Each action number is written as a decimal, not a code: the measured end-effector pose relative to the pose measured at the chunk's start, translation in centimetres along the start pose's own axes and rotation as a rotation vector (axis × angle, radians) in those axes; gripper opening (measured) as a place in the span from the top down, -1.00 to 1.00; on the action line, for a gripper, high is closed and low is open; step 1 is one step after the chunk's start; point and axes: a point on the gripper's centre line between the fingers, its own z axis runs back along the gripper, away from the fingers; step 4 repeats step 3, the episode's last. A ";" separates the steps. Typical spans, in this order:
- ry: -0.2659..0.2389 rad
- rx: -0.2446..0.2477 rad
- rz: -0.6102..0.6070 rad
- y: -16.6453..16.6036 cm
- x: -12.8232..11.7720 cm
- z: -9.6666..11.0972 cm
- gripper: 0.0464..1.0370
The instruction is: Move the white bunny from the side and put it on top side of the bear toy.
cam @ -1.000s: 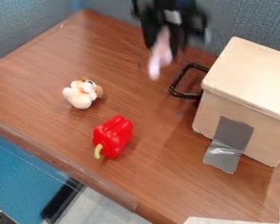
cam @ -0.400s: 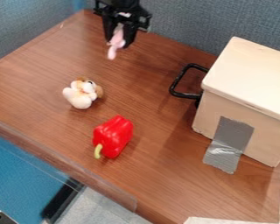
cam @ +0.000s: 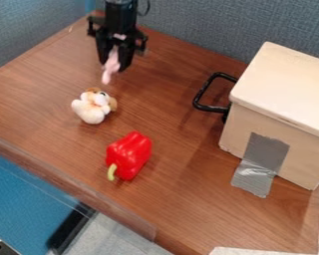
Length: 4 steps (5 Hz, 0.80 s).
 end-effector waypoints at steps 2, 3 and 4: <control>0.035 -0.036 0.013 -0.5 -0.6 -0.4 -0.94; -0.052 -0.054 0.030 -0.7 0.8 3.3 -0.93; -0.052 -0.054 0.030 -0.7 0.8 3.3 -0.93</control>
